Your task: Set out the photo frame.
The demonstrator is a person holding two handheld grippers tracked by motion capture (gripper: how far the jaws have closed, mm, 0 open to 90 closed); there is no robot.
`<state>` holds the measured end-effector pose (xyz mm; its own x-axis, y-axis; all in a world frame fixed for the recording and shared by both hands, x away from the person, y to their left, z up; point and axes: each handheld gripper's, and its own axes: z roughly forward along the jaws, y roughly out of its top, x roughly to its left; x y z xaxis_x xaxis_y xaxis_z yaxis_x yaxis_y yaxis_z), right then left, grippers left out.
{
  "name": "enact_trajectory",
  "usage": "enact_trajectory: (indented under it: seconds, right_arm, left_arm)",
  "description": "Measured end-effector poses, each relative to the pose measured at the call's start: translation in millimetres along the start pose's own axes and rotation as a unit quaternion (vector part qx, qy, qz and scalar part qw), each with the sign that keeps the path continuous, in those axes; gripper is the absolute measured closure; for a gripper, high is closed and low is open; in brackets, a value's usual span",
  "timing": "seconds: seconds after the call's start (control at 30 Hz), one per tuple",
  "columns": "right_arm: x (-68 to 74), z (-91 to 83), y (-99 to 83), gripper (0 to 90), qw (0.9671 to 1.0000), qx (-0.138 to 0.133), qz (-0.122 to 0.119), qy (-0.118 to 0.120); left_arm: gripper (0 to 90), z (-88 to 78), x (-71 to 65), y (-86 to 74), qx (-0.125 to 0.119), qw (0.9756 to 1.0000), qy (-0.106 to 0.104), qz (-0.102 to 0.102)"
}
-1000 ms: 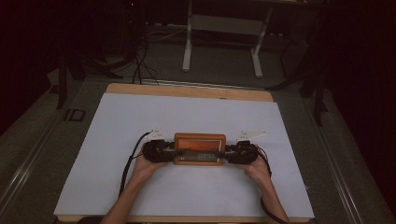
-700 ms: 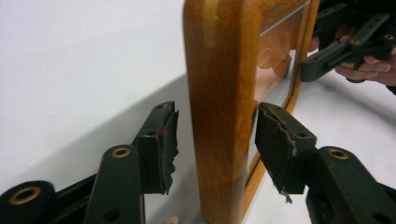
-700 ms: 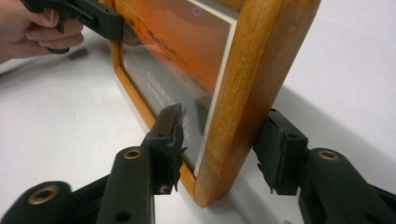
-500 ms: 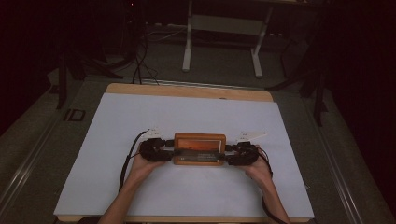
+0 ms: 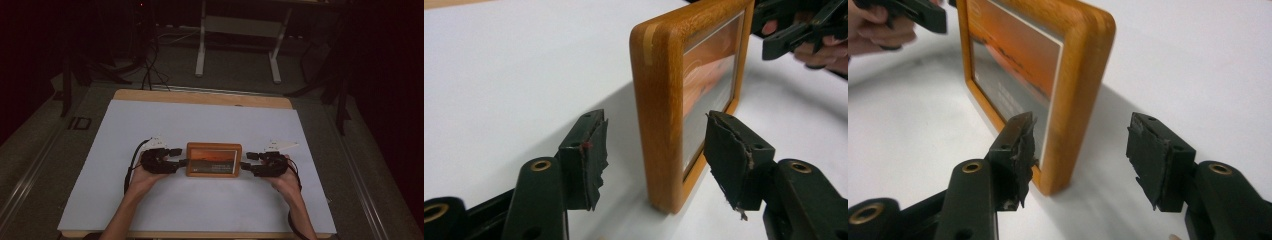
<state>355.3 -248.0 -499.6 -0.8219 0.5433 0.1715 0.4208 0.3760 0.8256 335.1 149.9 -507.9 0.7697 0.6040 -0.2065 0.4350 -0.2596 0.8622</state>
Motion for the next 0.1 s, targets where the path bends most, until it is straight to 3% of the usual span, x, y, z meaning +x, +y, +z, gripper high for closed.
enact_trajectory:
  seconds: [0.1]
  right_arm:
    - [-1.8, -3.7, -2.5, 44.6, 0.9998, 0.009, -0.006, -0.015]
  left_arm:
    - [40.9, -7.2, 4.6, -1.2, 0.017, 0.9991, 0.039, -0.001]
